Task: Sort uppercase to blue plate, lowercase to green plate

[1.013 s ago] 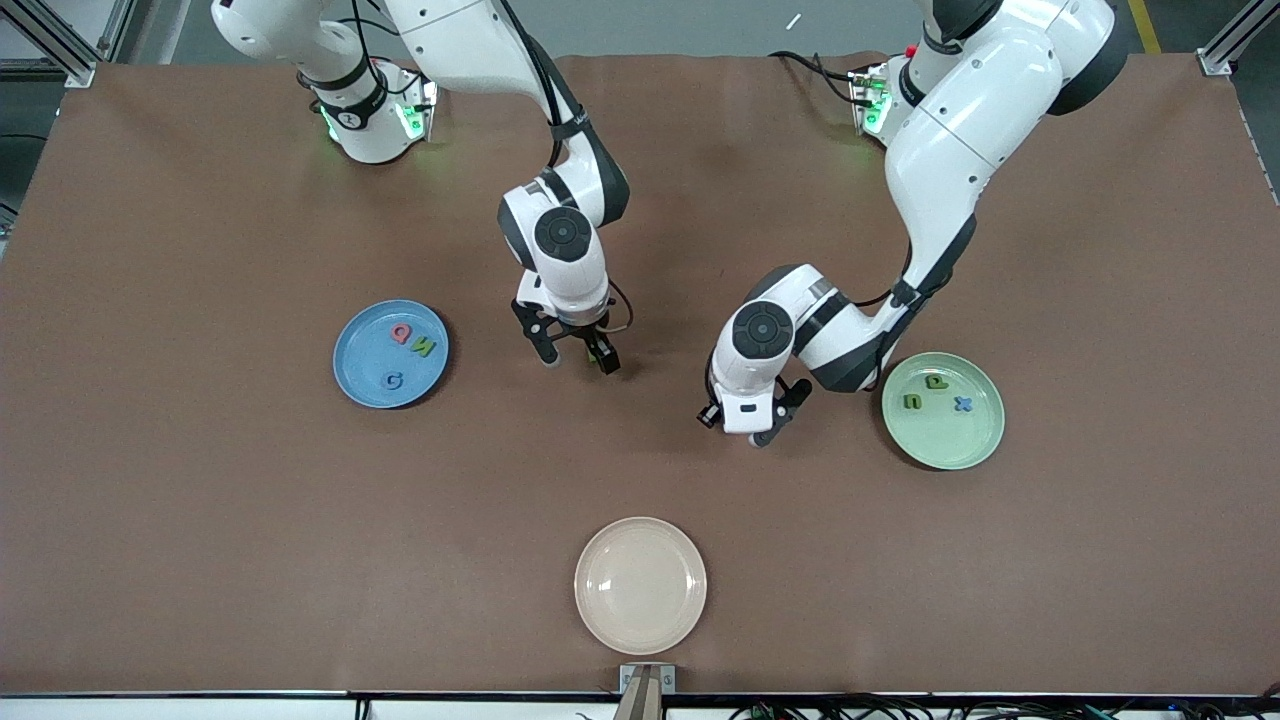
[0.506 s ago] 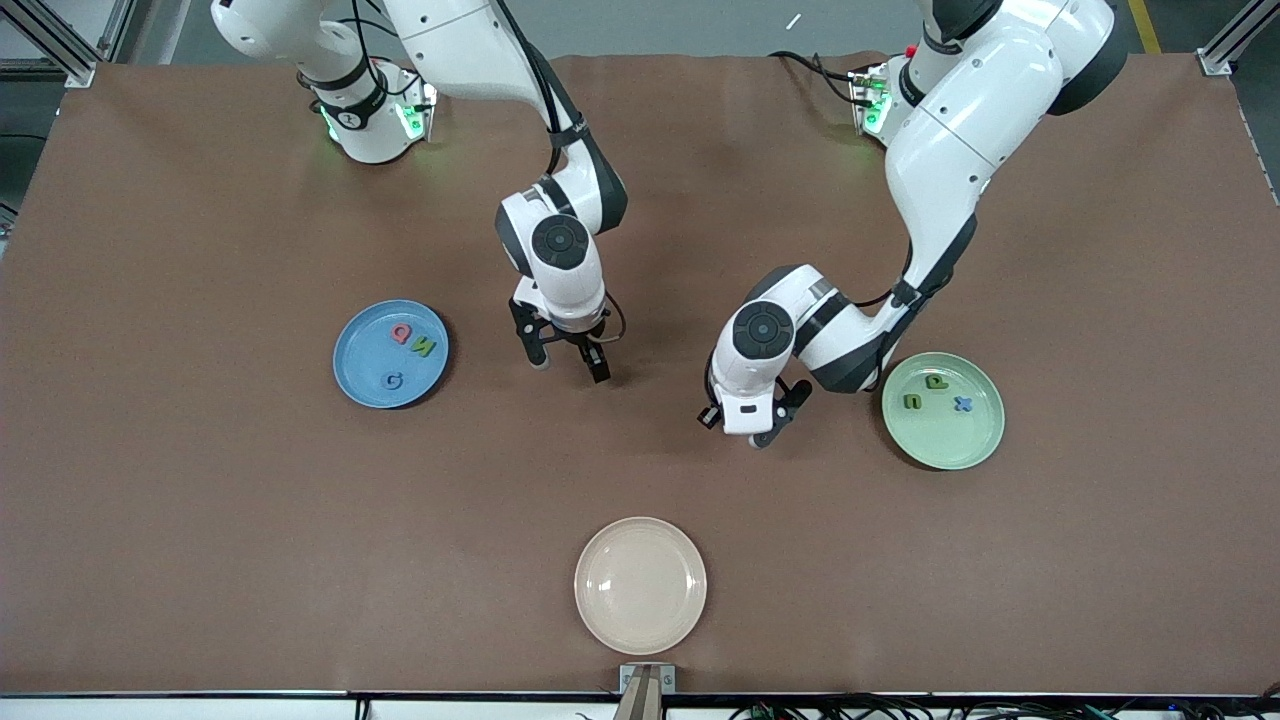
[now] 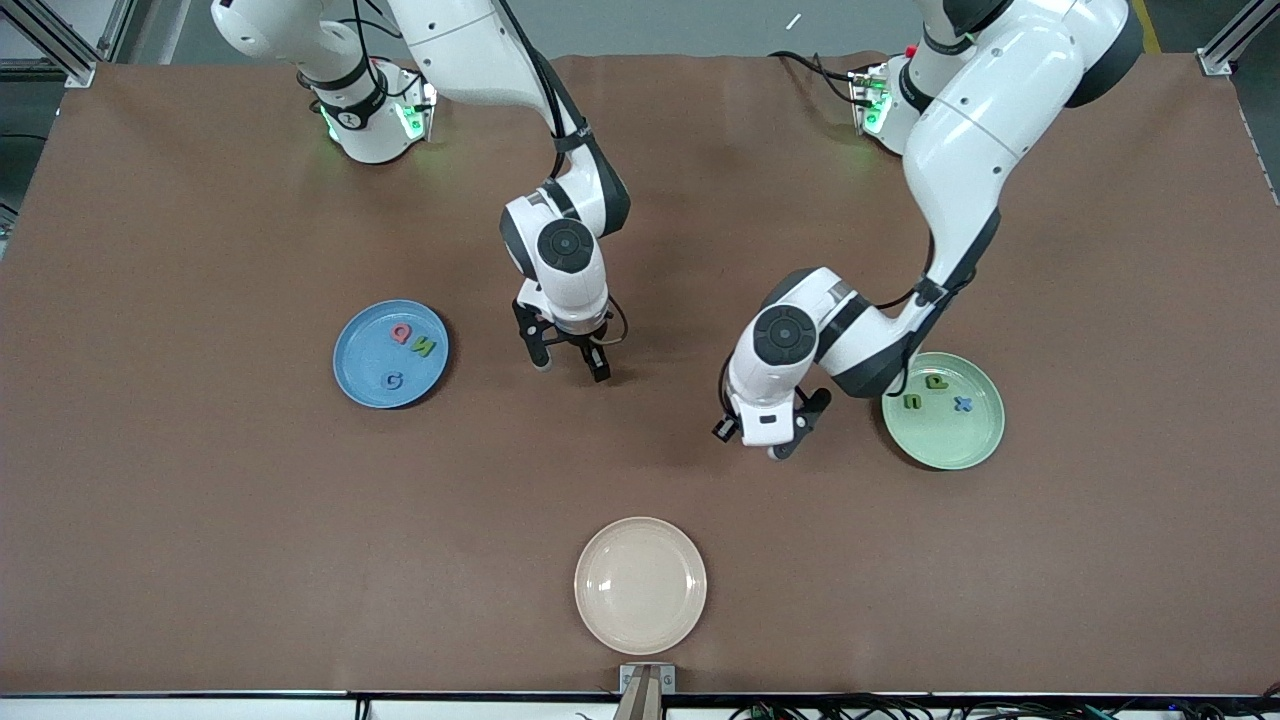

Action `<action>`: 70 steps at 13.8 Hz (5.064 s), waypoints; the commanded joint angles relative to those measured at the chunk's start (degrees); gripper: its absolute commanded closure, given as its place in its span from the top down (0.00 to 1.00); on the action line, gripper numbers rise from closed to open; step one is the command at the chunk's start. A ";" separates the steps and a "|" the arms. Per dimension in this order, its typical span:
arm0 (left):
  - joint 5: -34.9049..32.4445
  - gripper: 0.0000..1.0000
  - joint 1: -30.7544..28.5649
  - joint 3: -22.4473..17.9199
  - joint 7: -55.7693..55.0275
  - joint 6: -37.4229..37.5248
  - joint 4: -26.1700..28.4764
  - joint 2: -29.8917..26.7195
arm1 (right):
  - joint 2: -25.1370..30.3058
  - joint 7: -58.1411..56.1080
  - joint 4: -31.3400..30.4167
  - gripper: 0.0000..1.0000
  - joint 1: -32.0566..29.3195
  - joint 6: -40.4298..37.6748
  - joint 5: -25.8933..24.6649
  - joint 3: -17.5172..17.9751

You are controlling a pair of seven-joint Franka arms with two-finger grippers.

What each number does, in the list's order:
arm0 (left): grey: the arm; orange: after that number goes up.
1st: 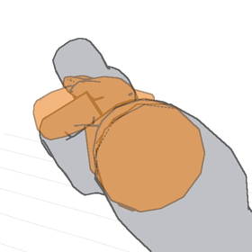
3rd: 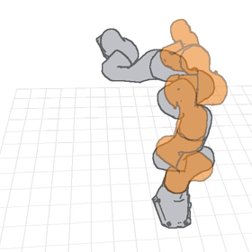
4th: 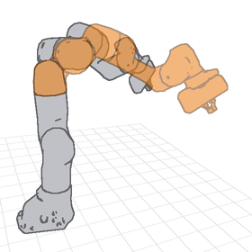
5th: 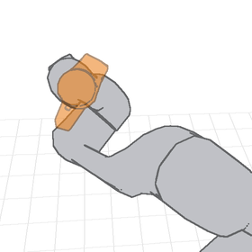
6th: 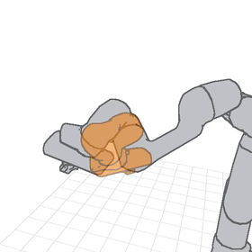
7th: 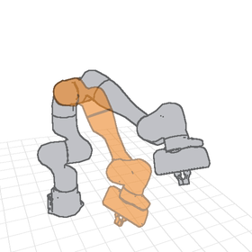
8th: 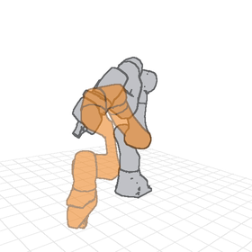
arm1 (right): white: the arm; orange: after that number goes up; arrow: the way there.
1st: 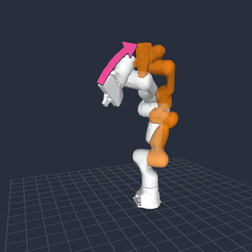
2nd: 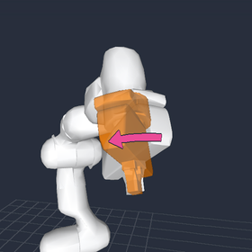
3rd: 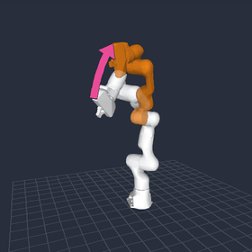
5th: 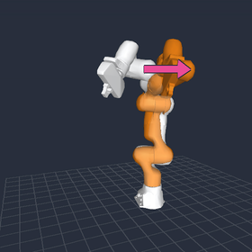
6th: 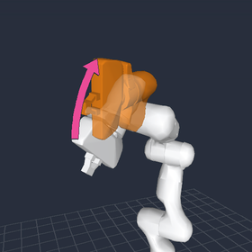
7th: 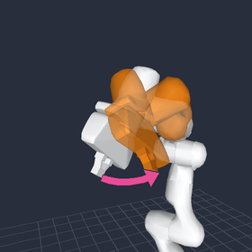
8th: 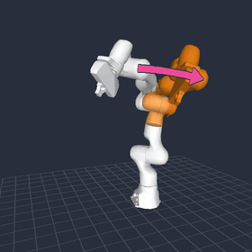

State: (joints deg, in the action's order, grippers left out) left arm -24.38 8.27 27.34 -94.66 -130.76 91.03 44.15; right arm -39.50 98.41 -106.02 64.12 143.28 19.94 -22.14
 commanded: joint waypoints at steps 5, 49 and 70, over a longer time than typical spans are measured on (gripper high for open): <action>0.56 0.01 -18.67 8.22 19.82 4.46 11.43 -11.18 | -1.28 0.65 1.61 0.48 0.04 -0.11 0.98 0.96; -10.87 1.00 -40.52 14.23 33.76 1.55 14.70 -6.97 | 15.77 -68.52 -23.97 0.05 -19.03 -4.85 3.18 -14.16; 26.77 1.00 0.36 -30.69 79.98 11.30 7.76 -21.90 | 16.12 -110.62 22.25 1.00 -35.64 -53.98 -9.22 -20.57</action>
State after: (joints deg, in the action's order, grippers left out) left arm 4.78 9.75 -4.25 -16.24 -121.32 97.82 25.17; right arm -23.09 -11.36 -86.03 29.63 90.49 11.35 -43.55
